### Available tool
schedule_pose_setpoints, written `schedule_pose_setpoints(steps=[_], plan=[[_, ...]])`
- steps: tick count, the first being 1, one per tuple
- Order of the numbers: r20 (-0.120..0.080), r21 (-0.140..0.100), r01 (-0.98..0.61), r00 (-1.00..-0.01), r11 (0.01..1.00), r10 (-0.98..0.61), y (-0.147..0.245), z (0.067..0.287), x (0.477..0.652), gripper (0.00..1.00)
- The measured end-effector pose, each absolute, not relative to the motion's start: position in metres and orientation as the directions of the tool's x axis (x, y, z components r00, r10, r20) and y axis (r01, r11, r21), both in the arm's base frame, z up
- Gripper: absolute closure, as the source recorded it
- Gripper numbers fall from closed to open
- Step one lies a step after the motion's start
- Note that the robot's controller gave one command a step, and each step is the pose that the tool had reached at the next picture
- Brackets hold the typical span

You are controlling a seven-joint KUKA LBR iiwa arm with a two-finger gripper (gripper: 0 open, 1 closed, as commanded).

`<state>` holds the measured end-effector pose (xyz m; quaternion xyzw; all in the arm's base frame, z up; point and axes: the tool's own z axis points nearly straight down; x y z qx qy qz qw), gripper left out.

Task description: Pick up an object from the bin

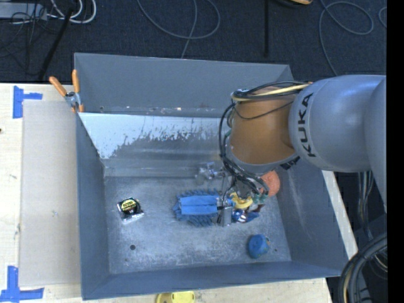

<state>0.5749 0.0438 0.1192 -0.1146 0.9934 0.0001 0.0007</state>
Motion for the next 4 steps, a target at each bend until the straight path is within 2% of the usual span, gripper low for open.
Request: schedule_pose_setpoints(steps=[1, 2, 3, 4], plan=[[0.002, 0.001, -0.081, -0.997, 0.997, -0.081, 0.054, 0.073, 0.558, 1.00], [0.002, 0.001, -0.080, -0.997, 0.997, -0.080, 0.054, 0.073, 0.558, 1.00], [0.000, 0.000, -0.067, -0.998, 0.998, -0.067, 0.047, 0.196, 0.551, 1.00], [0.001, 0.001, -0.067, -0.998, 0.998, -0.067, 0.047, 0.196, 0.551, 1.00]])
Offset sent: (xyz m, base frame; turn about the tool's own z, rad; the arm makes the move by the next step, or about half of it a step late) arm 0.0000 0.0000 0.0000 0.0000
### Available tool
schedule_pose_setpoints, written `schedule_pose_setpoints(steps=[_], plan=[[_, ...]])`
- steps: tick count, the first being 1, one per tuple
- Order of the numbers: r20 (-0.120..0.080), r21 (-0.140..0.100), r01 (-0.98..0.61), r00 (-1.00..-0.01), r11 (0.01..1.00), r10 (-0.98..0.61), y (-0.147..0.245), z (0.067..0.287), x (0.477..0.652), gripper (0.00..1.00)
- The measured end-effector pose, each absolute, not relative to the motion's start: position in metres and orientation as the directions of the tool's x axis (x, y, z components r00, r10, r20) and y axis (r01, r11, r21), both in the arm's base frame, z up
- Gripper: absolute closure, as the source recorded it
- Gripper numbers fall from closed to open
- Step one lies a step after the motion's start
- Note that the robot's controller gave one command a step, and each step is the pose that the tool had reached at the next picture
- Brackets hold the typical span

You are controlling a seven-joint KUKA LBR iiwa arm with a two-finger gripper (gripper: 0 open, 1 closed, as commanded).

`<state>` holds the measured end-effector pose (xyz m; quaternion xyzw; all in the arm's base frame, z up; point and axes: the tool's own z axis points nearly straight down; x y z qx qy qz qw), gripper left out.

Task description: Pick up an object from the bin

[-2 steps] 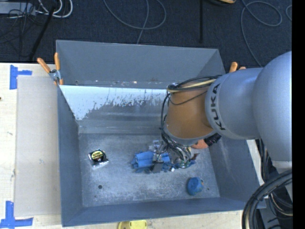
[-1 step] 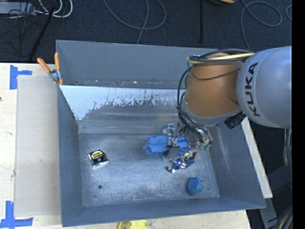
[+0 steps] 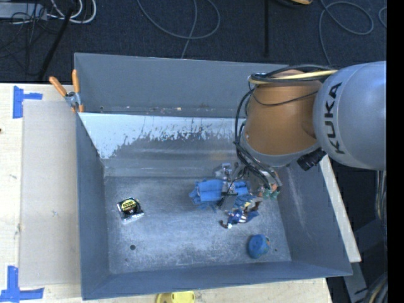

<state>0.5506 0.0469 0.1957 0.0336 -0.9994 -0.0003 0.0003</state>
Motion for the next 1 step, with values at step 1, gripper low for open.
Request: schedule_pose_setpoints(steps=[1], plan=[[0.007, 0.000, -0.072, -0.997, 0.997, -0.072, 0.0463, 0.2397, 0.5546, 1.00]])
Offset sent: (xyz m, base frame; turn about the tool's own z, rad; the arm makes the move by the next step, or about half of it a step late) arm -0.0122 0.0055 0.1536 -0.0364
